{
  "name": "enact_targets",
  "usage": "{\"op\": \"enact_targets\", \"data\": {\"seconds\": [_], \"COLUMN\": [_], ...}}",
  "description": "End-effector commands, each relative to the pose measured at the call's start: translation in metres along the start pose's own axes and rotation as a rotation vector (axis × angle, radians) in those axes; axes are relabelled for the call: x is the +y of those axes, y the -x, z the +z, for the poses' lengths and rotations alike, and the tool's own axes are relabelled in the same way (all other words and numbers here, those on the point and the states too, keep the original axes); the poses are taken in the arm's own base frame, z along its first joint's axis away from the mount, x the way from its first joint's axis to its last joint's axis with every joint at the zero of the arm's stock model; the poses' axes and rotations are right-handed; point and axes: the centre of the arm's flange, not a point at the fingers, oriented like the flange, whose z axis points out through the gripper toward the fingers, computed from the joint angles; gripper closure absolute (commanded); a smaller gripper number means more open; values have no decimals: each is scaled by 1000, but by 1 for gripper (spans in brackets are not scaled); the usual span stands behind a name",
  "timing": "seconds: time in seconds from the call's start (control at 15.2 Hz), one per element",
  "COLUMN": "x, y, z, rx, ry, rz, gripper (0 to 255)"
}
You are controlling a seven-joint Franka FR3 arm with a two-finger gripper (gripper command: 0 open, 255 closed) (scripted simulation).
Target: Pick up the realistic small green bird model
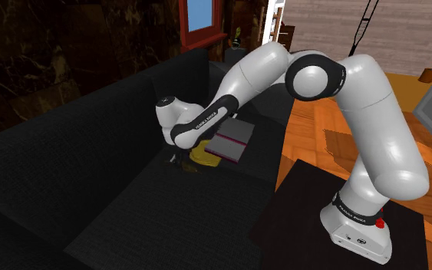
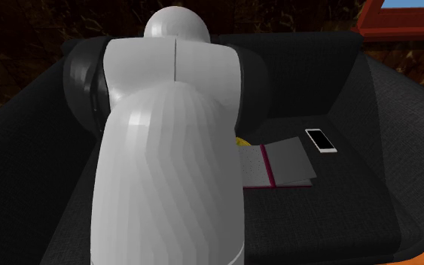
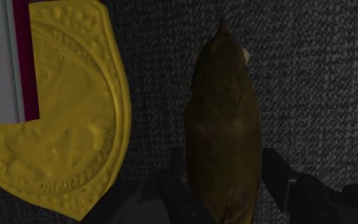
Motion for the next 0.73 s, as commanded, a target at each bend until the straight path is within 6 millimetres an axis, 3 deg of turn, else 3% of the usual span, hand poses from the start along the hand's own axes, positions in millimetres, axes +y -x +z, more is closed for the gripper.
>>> {"op": "enact_targets", "data": {"seconds": [0.0,0.53,0.66], "x": [0,6,6], "y": [1,3,3], "z": [-11,-53,-54], "rx": [0,0,0], "ry": [0,0,0], "rz": [0,0,0], "gripper": [255,255,255]}}
